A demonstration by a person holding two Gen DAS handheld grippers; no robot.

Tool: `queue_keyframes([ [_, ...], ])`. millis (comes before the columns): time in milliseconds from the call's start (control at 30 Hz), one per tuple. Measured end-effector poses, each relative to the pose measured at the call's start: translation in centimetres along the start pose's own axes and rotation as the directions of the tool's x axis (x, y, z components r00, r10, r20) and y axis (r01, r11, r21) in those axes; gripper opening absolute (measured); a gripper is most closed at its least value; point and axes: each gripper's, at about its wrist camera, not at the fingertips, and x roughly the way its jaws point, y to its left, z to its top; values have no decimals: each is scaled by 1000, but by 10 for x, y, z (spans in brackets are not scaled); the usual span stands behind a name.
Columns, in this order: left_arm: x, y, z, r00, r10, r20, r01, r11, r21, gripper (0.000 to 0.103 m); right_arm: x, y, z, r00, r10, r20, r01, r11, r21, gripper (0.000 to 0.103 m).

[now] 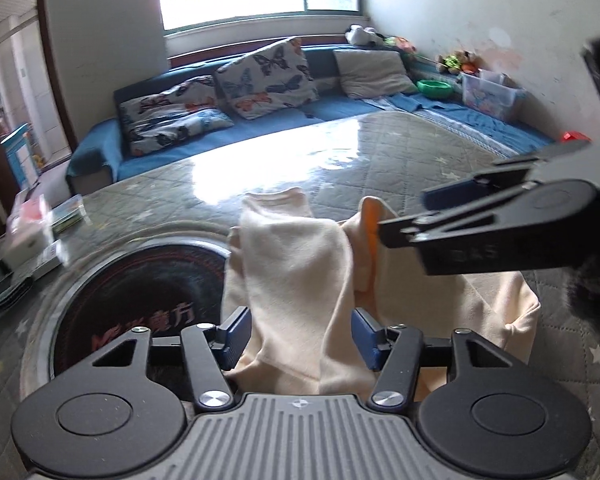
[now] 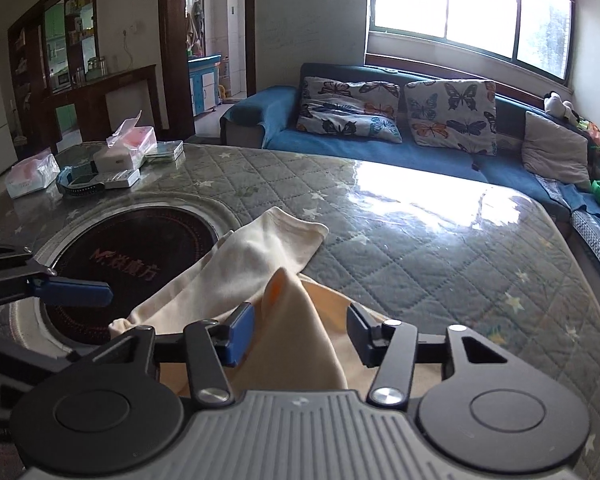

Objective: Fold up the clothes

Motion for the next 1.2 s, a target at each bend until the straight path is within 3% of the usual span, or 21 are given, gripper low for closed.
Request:
queue_keyframes([
  [267,31,-8,11,998,-44,-43,46,998,42,53,33,-4,9,999,21,-48,-22,1000,-21,32],
  [300,35,-8,10,998,-41,-51,44,998,46,48,35,-2,10,998,27,-52,-28,999,-23,27],
  [367,41,-7,10,997,-37,-69,40,998,45,25,39,-2,9,998,29,-59,-31,999,-28,18],
  [433,43,-2,7,996,-46,-79,47,999,18,13,39,-1,6,998,24,-54,-26,999,-31,10],
  [533,34,7,2,997,-39,-64,38,999,-16,5,32,-4,3,1000,5,-28,-6,1000,-17,7],
  [833,-15,41,-21,1000,26,0,-26,994,-107,3,-34,-30,-15,990,-106,95,101,993,59,7],
  [1200,-80,75,-94,996,69,-56,-80,969,-232,3,-118,-77,-80,938,-317,143,278,930,239,6],
])
